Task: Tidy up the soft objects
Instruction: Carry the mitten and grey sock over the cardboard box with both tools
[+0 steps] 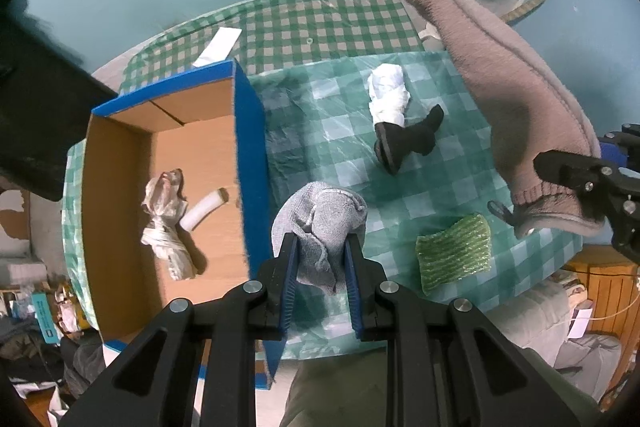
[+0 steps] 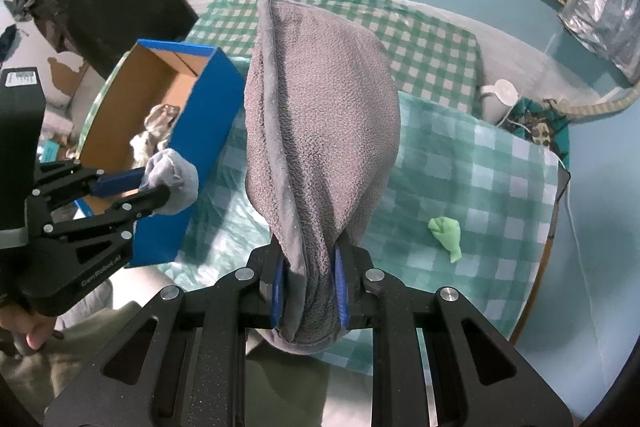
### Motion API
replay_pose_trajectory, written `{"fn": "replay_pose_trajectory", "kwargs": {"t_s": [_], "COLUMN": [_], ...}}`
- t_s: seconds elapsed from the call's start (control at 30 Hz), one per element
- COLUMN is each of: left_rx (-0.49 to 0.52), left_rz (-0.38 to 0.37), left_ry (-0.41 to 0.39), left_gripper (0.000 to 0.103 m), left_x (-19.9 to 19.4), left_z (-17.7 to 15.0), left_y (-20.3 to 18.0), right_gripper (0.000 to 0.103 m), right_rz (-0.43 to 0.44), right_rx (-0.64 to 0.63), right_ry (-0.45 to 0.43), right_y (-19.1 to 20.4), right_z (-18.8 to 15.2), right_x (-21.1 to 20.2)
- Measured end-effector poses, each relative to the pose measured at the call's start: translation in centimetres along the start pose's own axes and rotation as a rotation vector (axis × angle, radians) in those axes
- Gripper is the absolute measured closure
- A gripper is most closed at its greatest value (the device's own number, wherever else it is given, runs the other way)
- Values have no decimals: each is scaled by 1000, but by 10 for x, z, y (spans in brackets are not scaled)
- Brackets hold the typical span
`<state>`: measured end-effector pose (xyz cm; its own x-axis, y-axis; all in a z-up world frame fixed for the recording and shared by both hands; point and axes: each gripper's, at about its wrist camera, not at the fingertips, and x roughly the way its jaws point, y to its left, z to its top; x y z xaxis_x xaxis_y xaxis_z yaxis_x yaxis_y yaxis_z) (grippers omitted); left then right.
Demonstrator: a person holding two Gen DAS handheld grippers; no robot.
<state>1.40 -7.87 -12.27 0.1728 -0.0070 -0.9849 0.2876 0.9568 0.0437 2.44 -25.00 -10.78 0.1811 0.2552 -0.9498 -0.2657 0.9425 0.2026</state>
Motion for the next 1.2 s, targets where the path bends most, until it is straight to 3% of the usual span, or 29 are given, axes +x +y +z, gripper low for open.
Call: {"fn": "replay_pose_trajectory", "kwargs": {"t_s": [0.5,1.2], "left_rx": [-74,-254], "left_rz": [10,45], "left_ry": [-33,-35], "left_gripper": [81,81], "left_x": [-25,-34], "left_z": [-13,-41], "left_y": [43,122], "right_gripper": [85,85], "right_rz": [37,85], "right_rx": [-99,-232], "right_ry": [-13,4], "right_y": [59,136], "right_z": [23,51], "right_x": [-3,16]}}
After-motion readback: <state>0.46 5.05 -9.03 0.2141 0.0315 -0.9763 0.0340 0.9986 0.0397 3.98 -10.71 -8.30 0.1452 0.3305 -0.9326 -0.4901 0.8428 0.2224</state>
